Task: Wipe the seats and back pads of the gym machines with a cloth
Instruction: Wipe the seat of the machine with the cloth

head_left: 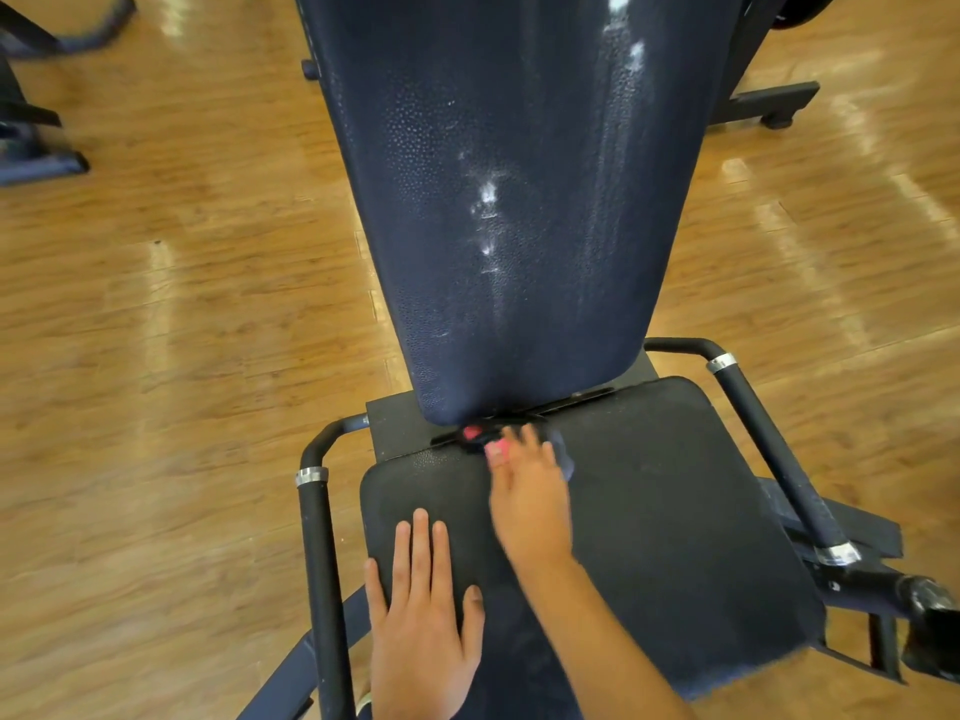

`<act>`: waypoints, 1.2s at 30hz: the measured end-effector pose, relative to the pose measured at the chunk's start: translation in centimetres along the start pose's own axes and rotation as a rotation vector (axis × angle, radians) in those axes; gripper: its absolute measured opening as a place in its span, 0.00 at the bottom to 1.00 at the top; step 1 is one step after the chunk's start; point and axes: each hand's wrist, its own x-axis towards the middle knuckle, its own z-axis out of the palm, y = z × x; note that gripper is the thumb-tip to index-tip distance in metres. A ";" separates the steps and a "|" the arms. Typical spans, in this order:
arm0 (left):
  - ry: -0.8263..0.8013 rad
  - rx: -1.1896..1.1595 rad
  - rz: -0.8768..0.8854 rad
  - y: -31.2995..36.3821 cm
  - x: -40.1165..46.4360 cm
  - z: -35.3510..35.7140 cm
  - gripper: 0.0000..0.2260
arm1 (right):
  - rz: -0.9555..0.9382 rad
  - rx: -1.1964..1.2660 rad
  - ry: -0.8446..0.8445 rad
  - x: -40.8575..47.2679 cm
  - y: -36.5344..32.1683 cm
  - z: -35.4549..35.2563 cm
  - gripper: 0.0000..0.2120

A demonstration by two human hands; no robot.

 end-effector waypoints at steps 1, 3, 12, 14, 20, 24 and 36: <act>0.013 0.003 0.003 0.0 0.0 0.0 0.32 | -0.062 -0.052 -0.060 -0.6 -0.7 1.1 0.22; 0.038 0.019 0.020 -0.1 -0.1 0.2 0.33 | -0.132 -0.093 -0.081 -1.4 -1.4 2.2 0.21; 0.027 -0.003 0.003 0.0 0.0 0.2 0.34 | -0.027 0.310 0.075 0.9 3.7 -6.4 0.17; 0.023 -0.011 0.002 -0.1 -0.1 0.2 0.34 | 0.169 0.416 0.206 2.0 5.4 -8.8 0.17; 0.032 -0.006 0.002 -0.1 -0.1 0.2 0.34 | 0.219 0.246 0.311 4.9 7.5 -10.2 0.14; 0.036 -0.004 0.001 0.0 0.0 0.2 0.34 | 0.054 -0.123 0.108 4.7 6.2 -5.3 0.17; -0.019 -0.049 -0.027 0.2 1.0 0.2 0.38 | -0.224 -0.214 -0.146 0.6 3.4 -1.4 0.21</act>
